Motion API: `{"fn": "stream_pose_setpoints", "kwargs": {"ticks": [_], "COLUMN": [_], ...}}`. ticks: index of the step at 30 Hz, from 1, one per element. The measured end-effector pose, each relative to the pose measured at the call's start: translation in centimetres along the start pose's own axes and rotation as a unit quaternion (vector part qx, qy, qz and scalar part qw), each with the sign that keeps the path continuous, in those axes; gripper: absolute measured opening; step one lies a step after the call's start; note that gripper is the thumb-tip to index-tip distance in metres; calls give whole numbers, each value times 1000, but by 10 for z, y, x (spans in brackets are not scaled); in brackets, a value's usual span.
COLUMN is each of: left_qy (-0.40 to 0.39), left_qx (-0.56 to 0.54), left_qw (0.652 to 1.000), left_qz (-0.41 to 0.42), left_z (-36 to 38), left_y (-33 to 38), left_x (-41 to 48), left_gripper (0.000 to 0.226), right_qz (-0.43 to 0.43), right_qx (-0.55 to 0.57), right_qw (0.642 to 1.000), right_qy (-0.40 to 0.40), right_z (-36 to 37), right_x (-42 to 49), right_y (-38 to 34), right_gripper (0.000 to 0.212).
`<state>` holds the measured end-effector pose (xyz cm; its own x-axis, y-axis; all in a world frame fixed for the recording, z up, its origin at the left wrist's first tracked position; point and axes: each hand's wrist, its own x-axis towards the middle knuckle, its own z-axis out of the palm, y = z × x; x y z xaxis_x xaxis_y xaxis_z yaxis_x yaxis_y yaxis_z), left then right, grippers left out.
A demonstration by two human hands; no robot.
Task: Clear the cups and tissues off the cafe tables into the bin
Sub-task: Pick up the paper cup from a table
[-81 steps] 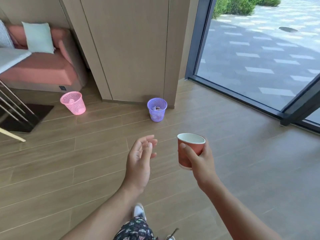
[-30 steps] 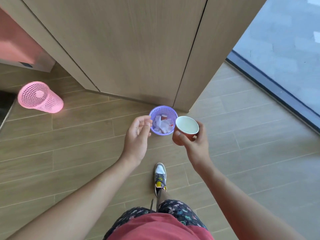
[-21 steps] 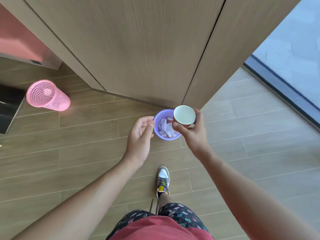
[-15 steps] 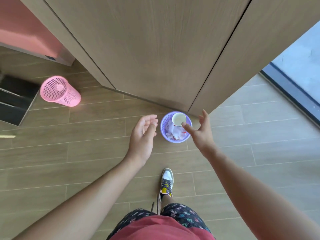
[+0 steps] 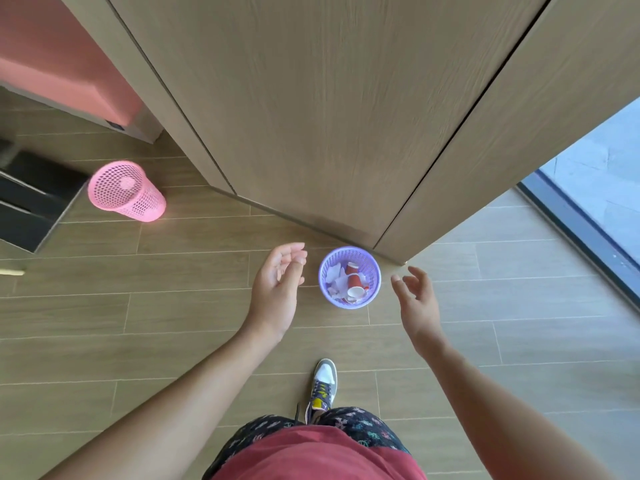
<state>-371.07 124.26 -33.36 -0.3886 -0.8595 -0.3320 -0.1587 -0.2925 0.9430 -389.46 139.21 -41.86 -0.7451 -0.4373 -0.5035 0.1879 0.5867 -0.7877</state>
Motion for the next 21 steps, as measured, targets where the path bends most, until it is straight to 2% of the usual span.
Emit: {"fn": "stream_pose_setpoints", "kwargs": {"ticks": [2, 5, 8, 13, 18, 21], "left_qy": [10, 36, 76, 174, 287, 347], "left_qx": [-7, -19, -29, -61, -94, -116], "left_qw": [1000, 999, 996, 982, 952, 929], "left_qz": [4, 13, 25, 39, 49, 51], "left_z": [-4, -18, -41, -100, -177, -223], "left_y": [3, 6, 10, 11, -2, -15], "left_x": [-1, -6, -16, -48, -103, -147], "left_gripper": [24, 25, 25, 24, 26, 27], "right_qz": [-2, -23, -57, -117, -170, -200], "right_qx": [8, 16, 25, 8, -21, -51], "right_qw": [1000, 999, 995, 972, 923, 888], "right_qy": [-8, -33, -83, -203, -344, -411], "right_z": [3, 16, 43, 110, 190, 235], "right_x": [1, -2, -11, -52, -115, -165], "right_y": [-8, -27, -50, -92, -117, -121], "right_gripper": [57, 27, 19, 42, 40, 47]}}
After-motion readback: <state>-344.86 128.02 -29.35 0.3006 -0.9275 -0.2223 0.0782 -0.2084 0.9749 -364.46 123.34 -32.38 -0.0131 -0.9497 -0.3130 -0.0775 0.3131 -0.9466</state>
